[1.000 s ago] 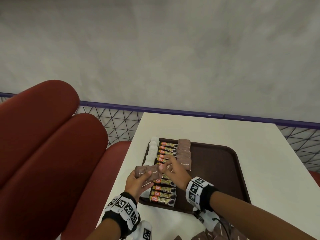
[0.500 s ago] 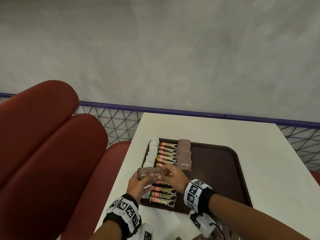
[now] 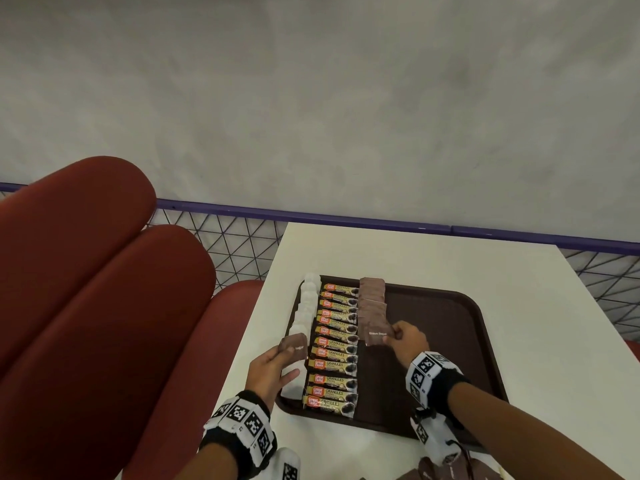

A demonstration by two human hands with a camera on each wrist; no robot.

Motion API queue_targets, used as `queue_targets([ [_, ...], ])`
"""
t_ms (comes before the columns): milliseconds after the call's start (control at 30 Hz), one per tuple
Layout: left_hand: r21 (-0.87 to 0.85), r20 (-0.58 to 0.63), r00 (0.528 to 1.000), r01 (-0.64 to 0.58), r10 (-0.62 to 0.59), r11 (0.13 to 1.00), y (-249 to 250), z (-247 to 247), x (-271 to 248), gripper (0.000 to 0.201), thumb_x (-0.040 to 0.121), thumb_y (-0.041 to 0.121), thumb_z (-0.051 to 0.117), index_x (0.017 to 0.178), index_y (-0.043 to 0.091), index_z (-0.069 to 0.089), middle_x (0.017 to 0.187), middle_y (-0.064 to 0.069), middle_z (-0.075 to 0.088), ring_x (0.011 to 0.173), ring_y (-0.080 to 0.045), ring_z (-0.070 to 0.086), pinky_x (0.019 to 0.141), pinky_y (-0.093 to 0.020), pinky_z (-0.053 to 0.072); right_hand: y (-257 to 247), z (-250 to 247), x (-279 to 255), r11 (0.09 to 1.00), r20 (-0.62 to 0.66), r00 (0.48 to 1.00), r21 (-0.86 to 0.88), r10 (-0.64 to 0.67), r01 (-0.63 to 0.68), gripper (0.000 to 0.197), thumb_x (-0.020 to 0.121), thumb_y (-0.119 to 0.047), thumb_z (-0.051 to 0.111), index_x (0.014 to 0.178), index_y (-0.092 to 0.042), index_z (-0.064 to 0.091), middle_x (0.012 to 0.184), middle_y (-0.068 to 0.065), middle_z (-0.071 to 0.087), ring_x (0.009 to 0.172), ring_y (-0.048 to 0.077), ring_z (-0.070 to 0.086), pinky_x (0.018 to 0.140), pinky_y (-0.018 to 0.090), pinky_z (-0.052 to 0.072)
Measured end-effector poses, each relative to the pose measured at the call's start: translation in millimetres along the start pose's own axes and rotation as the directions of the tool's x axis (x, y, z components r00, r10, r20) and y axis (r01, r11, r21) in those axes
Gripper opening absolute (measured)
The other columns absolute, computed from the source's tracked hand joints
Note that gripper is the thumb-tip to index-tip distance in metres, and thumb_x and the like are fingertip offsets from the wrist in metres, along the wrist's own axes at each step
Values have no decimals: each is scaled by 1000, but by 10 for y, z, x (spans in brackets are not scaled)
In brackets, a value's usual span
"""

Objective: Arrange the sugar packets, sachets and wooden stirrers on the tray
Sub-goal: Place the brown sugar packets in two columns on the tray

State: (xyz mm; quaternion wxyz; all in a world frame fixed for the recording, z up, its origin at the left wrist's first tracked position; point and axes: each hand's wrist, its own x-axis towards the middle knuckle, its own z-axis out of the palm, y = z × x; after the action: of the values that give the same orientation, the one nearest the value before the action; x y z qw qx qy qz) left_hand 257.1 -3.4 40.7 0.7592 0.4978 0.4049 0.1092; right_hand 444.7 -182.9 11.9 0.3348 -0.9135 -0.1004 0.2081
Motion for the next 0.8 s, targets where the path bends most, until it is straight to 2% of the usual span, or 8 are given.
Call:
queue_targets([
  [133,-1,-11,1000,-9,9,1000,11,-12,-1,17,91,5,55,106,8,63,102,-9,67,93,-17,61,77,-29,52,18,105,118,999,11,999,-25,36,-35,14,85,-23,65,84,-15,53,79,5,55,74,21,52,65,25,39],
  [200,2,-33,999,-14,14,1000,20,-33,9,15,90,3,57,103,9,62,98,-9,66,91,-18,62,77,-30,52,-3,158,147,998,0,999,-29,53,-53,19,87,-25,62,78,-14,50,81,8,57,73,23,54,65,26,41],
  [267,-4,-60,998,-10,10,1000,24,-59,32,19,88,3,60,106,7,59,98,-12,65,90,-21,62,75,-30,52,-18,210,169,995,7,998,-75,69,-68,23,86,-24,62,72,-18,45,88,9,59,79,25,57,68,28,43],
  [333,-8,-79,997,1,-1,1000,23,-81,49,20,87,3,61,107,5,58,98,-14,65,89,-22,62,72,-29,51,-47,234,168,986,25,996,-150,82,-77,14,84,-25,62,82,-18,49,101,12,60,92,29,59,76,32,47],
  [433,0,-77,997,4,-4,1000,33,-92,46,9,89,3,58,98,5,61,92,-12,65,84,-19,61,71,-28,51,-73,244,159,964,7,996,-253,88,-83,28,85,-30,61,105,-12,54,113,15,56,106,33,55,89,36,47],
  [533,16,-63,998,-5,6,1000,41,-89,28,5,89,4,59,92,6,62,89,-10,64,83,-18,61,71,-27,51,-57,248,155,955,-64,998,-293,20,-38,37,83,-31,64,109,-10,48,117,11,54,114,29,46,92,37,43],
  [667,26,-43,999,-24,25,999,56,-65,-13,6,88,3,60,93,4,61,94,-8,64,89,-17,59,75,-29,52,-35,208,87,957,-184,982,-291,-39,-16,39,84,-34,62,112,-13,45,119,9,50,113,26,43,91,35,40],
  [800,75,-39,998,-52,55,996,77,-20,-54,8,86,1,61,85,8,61,93,-6,64,87,-17,57,76,-30,49,-49,154,-58,956,-238,965,-292,-110,37,40,85,-35,60,117,-18,46,121,6,47,115,25,41,95,34,35],
])
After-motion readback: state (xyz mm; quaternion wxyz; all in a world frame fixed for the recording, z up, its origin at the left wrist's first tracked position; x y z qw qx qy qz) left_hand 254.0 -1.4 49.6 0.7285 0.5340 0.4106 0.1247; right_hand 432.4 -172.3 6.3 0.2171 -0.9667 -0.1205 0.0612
